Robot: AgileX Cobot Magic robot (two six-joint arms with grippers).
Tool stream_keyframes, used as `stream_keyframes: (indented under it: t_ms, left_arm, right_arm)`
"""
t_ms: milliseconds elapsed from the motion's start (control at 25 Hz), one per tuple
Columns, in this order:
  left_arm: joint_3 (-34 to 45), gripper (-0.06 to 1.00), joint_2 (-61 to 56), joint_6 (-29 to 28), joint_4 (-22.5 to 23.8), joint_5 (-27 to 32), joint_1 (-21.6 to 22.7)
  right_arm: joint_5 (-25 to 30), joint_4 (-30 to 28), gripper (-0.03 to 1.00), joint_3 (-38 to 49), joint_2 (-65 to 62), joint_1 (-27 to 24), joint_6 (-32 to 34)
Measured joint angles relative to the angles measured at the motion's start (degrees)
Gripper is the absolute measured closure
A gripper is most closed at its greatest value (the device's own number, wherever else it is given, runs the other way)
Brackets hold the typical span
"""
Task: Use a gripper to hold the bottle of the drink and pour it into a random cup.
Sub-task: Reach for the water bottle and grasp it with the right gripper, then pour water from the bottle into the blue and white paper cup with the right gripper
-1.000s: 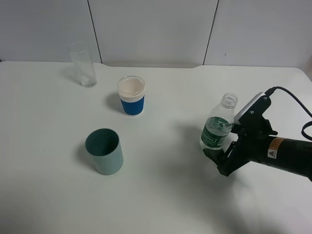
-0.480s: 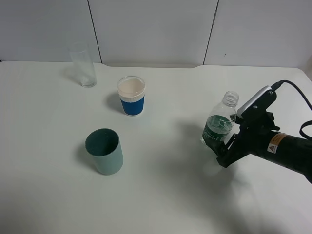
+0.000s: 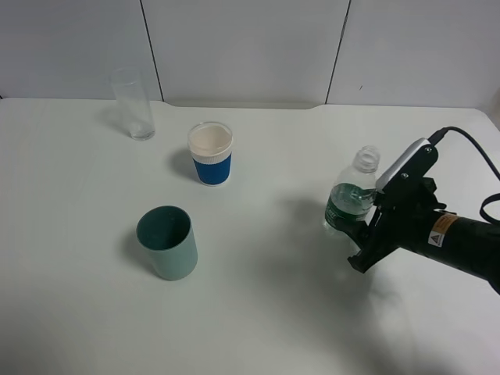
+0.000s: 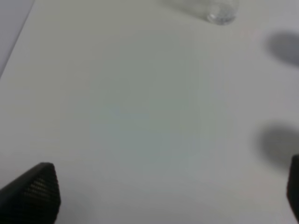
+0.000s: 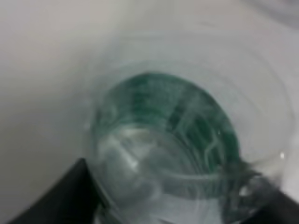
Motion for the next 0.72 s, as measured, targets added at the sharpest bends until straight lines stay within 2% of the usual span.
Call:
stream_keyframes:
  t_ms: [480, 720]
  left_arm:
    - [0.00, -0.03, 0.00, 0.00, 0.00, 0.00, 0.00]
    - [0.00, -0.03, 0.00, 0.00, 0.00, 0.00, 0.00]
  right_arm:
    - [0.00, 0.28, 0.44, 0.00, 0.00, 0.00, 0.13]
    - [0.00, 3.59, 0.44, 0.00, 0.00, 0.00, 1.83]
